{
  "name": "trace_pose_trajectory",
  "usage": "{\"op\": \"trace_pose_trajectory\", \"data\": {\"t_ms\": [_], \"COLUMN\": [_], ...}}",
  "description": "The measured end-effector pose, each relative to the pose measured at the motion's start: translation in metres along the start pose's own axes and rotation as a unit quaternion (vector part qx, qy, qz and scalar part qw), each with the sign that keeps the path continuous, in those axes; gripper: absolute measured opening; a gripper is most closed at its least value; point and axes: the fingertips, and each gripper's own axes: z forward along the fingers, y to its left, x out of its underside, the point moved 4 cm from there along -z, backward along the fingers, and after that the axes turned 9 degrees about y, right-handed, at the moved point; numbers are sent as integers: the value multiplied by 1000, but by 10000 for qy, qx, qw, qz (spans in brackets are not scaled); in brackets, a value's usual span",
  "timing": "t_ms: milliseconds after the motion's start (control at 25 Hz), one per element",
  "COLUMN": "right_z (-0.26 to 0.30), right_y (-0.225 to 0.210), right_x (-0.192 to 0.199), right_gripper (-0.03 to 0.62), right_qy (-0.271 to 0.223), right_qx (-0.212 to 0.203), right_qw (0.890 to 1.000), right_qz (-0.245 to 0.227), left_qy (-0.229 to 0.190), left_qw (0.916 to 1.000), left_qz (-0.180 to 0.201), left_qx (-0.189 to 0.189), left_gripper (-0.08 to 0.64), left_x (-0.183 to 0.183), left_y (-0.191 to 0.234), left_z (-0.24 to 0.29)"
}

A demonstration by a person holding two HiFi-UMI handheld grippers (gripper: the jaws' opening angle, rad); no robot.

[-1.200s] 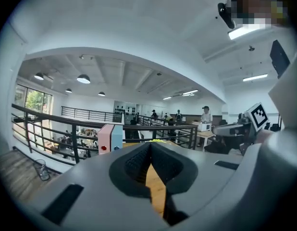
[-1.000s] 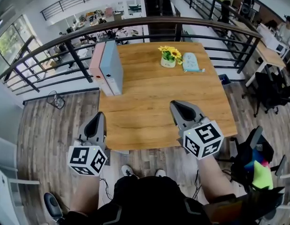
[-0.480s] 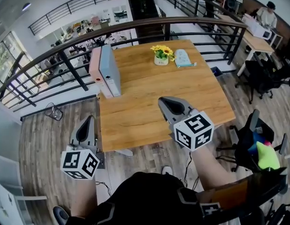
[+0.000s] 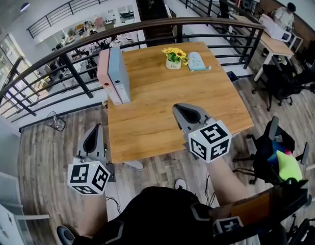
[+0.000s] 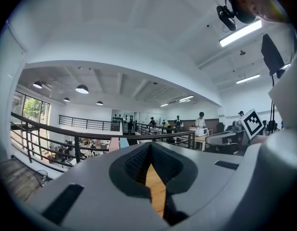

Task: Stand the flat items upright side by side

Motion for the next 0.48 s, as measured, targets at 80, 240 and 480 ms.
{"op": "trace_pose_trajectory", "data": {"t_ms": [80,240,480], "right_z": [-1,-3,-7], "right_y": [-2,-6,-12], "right_x": [2,3,-1], "right_gripper": [14,14,14], "right_qy": [18,4,-34], "right_qx": [36,89,151], "right_qw": [10000,10000,9999], "right_qz": [-4,-27,15], "left_qy": [-16,-60,-12], "left_qw": [10000,10000,9999], "left_qz": [-19,-44,-42], "left_qx": [25,57,126], "left_gripper": [28,28,28], "left_x": [0,1,-3], "left_y": [0,-3,-5], "left_z": [3,7,15]}}
